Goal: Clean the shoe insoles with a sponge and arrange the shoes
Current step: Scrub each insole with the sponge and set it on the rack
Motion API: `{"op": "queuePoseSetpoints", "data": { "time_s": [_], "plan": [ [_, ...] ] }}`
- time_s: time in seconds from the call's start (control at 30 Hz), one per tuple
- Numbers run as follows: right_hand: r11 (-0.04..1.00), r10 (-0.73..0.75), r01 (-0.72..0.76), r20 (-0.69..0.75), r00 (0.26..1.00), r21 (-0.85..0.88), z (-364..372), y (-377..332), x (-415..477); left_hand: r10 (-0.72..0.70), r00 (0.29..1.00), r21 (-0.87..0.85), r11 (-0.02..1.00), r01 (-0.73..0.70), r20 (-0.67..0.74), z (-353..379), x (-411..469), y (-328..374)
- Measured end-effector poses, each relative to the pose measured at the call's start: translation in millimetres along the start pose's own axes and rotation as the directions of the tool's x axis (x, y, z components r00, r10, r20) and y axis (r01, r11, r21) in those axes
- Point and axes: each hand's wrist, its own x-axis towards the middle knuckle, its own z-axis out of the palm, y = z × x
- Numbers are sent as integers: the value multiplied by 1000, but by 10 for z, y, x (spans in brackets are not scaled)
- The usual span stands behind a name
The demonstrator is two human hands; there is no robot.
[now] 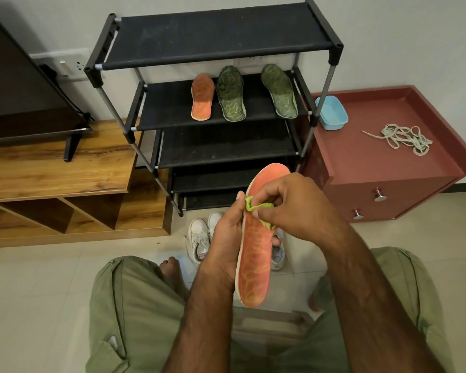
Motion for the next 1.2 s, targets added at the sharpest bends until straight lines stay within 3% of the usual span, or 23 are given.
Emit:
{"op": "queuePoseSetpoints", "data": {
  "time_s": [0.1, 0.13, 0.27, 0.3, 0.43, 0.5, 0.6, 0.63, 0.77, 0.8, 0.9, 0.93, 1.03, 1.07, 1.1, 1.2],
  "plan": [
    [999, -4, -10, -303, 953, -45, 59, 2, 40, -34, 999, 32, 999, 34, -2, 31, -14, 11],
    [998, -3, -16, -329, 944, -56, 69, -2, 49, -39, 999, 39, 998, 39, -7, 45, -17, 11],
    [998, 14, -17, -56, 998, -55, 23, -2, 40, 3, 998, 17, 1000, -2, -62, 14, -3, -26],
    [998, 12, -16, -57, 998, -63, 13, -2, 39, 8, 998, 20, 1000, -7, -62, 17, -11, -28],
    [997, 0, -29, -348, 937, -78, 5, 6, 107, -26, 997, 78, 996, 31, -68, 60, -39, 8],
    [995, -22, -6, -289, 957, -95, -3, 2, 108, -29, 997, 75, 997, 34, -71, 96, -48, 17],
    [996, -27, 22, -59, 998, -86, -78, -14, 110, 2, 996, 46, 999, 2, -93, 104, -48, 2],
    [997, -23, 19, -62, 998, -75, -99, -6, 129, 4, 996, 51, 999, 1, -94, 97, -53, -4],
    [987, 25, -87, -403, 915, -137, -87, 48, 220, -54, 992, 84, 994, 64, -111, 127, -84, 12],
    [985, 18, -83, -385, 923, -153, -78, 40, 214, -49, 991, 95, 994, 61, -127, 145, -88, 16],
    [986, 2, -21, -117, 993, -163, -116, -12, 181, -10, 986, 98, 995, 27, -164, 119, -69, 5],
    [986, 6, -23, -105, 994, -163, -138, -6, 199, -20, 987, 87, 996, 35, -161, 107, -73, 1],
    [978, 44, -116, -374, 926, -172, -182, 66, 276, -65, 991, 57, 996, 72, -119, 94, -93, 12],
    [975, 38, -123, -404, 914, -186, -180, 62, 278, -71, 991, 62, 995, 78, -116, 105, -96, 20],
    [974, 25, -104, -363, 931, -200, -173, 67, 276, -67, 990, 78, 994, 77, -123, 115, -96, 26],
    [992, -4, -4, -57, 998, -124, -197, 33, 244, -39, 988, 90, 994, 53, -152, 112, -90, 28]
  ]
}}
